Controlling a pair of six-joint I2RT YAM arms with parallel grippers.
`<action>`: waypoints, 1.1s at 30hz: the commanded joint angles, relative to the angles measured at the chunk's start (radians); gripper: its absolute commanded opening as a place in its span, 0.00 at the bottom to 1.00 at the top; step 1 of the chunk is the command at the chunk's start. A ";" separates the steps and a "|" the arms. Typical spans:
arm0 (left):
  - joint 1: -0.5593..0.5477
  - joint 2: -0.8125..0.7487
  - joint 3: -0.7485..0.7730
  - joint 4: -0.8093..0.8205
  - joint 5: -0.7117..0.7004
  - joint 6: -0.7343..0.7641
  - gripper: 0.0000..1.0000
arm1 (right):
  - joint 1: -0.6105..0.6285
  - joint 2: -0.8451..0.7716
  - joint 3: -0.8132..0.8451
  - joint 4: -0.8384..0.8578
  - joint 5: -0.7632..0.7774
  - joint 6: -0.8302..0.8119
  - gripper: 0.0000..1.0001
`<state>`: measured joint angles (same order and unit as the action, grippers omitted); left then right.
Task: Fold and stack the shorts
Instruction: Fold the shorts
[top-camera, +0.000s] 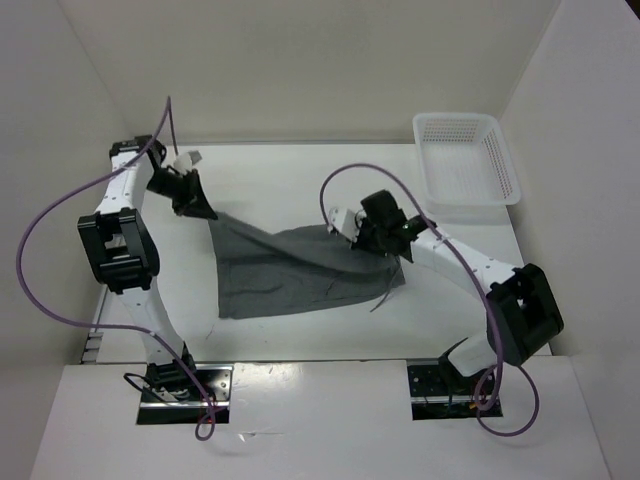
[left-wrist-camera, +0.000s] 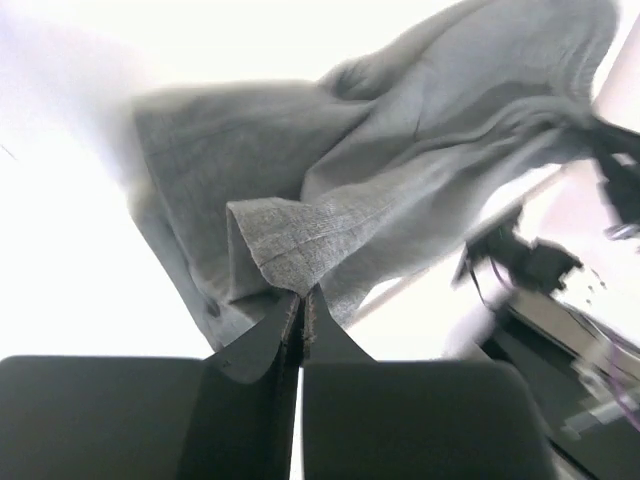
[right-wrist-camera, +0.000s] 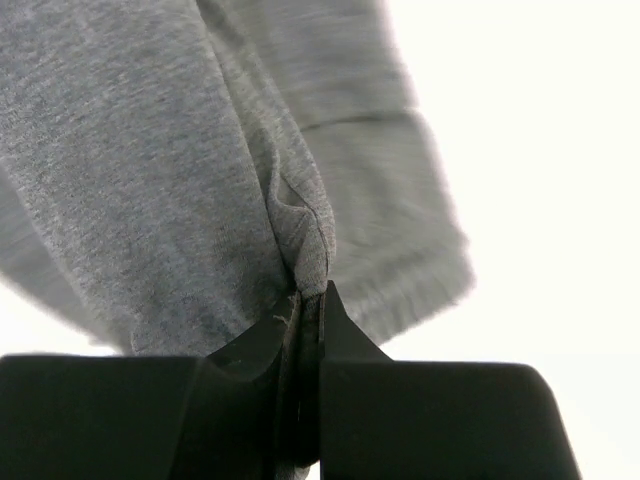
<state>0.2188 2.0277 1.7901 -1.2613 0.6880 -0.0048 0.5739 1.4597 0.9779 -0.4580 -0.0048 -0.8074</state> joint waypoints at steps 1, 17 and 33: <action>0.008 -0.027 0.185 0.011 0.036 0.005 0.00 | -0.106 0.011 0.183 0.137 0.045 0.065 0.00; -0.035 -0.275 -0.022 0.267 0.002 0.005 0.00 | -0.184 -0.027 0.227 0.184 0.028 0.099 0.00; -0.044 -0.357 -0.442 0.002 -0.209 0.005 0.00 | -0.071 -0.236 -0.125 -0.165 -0.181 -0.219 0.00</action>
<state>0.1802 1.7027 1.3689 -1.1946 0.5449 -0.0051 0.4747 1.2739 0.8665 -0.5426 -0.1673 -0.9554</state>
